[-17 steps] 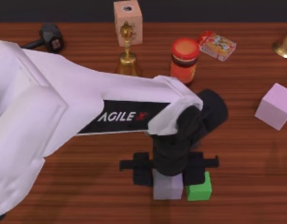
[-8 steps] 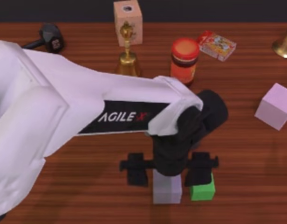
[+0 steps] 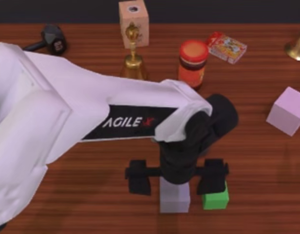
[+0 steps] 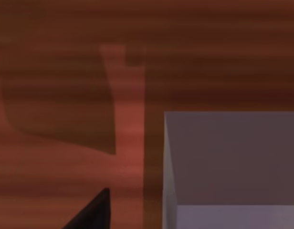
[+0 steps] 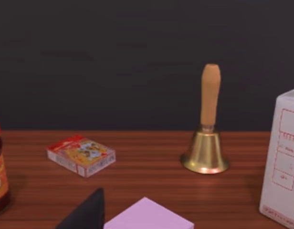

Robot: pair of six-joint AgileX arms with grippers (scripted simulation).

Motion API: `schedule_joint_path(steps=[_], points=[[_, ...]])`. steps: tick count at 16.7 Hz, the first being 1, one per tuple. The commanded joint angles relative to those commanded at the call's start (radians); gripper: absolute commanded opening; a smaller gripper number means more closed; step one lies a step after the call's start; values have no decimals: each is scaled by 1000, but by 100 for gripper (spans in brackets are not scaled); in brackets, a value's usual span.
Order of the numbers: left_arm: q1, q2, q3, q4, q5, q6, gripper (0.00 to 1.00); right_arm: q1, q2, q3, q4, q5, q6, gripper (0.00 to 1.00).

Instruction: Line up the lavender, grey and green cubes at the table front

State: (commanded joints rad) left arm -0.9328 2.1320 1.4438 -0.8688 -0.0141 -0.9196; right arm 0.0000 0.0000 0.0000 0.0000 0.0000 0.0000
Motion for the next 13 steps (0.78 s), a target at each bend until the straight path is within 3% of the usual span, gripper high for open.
schedule_joint_path(steps=[8,13], points=[[12,-78,139,-223,0,-6,100,0,0,0,0,0,0,100],[10,-87,151,-241,-1,-5,100,0,0,0,0,0,0,100]])
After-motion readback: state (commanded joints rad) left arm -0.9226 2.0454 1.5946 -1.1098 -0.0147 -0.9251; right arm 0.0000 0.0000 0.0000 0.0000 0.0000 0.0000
